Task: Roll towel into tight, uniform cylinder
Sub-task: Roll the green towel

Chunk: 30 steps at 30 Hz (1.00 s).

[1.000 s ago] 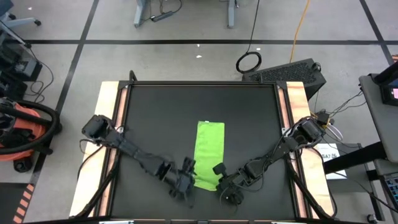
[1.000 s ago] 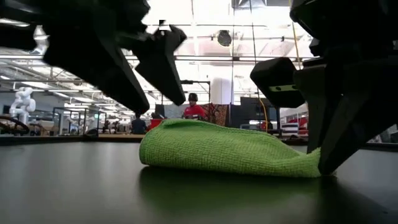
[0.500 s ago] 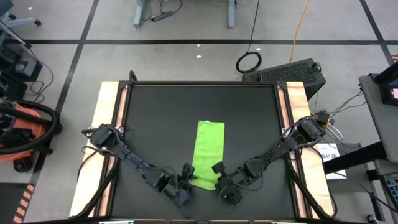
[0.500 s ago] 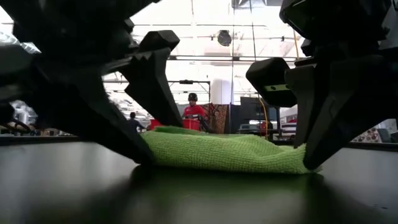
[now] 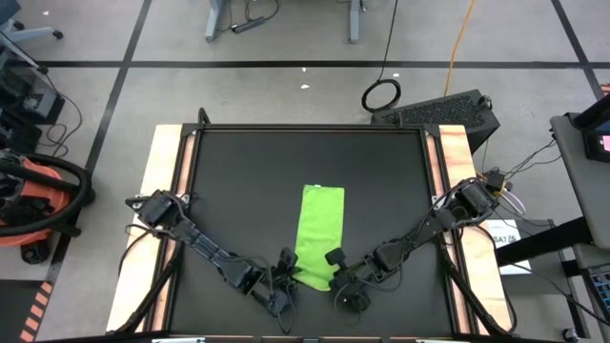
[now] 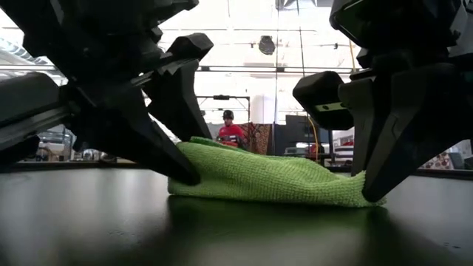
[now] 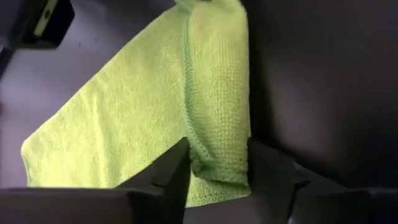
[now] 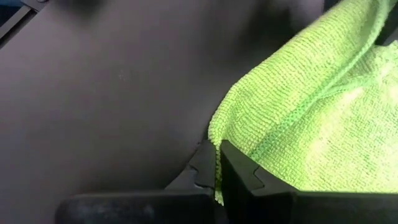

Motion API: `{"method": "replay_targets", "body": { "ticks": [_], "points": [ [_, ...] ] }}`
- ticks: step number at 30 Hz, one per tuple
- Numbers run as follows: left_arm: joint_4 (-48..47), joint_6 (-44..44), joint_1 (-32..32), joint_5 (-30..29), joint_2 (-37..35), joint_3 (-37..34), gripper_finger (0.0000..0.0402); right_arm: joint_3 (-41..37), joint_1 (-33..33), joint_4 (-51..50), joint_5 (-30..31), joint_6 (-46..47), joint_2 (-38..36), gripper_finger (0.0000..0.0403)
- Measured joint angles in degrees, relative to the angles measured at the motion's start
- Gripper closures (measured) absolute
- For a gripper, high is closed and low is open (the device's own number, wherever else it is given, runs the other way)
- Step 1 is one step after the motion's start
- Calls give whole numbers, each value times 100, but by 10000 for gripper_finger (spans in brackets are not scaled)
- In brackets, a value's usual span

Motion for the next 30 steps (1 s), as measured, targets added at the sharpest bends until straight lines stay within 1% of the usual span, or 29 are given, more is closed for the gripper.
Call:
{"method": "replay_targets", "body": {
  "ticks": [2,4,6,8,9,11,15,22,27,30],
  "points": [
    [42,32,-22,-2,0,0,221,0,-3,0,-6,31,0,402],
    [35,-21,-51,-77,-3,0,181,0,-7,0,-64,33,0,402],
    [26,-55,-86,-278,-3,0,138,0,-15,2,-116,66,0,402],
    [23,-57,-168,-609,-5,0,105,0,-15,2,-124,90,0,402],
    [22,-45,-222,-792,-5,0,95,0,-15,3,-127,92,0,402],
    [22,-21,-345,-1158,-7,0,87,0,-15,2,-132,110,0,402],
    [169,41,-538,-1231,-9,0,97,0,-15,2,-153,134,-2,402],
    [324,98,-638,-677,-11,0,143,0,-57,4,-159,134,-4,402],
    [376,263,-583,-602,-11,0,184,0,-57,4,-156,174,-4,402],
    [369,402,-482,-344,-9,0,201,0,-57,4,-157,177,-4,402]
  ]
}}
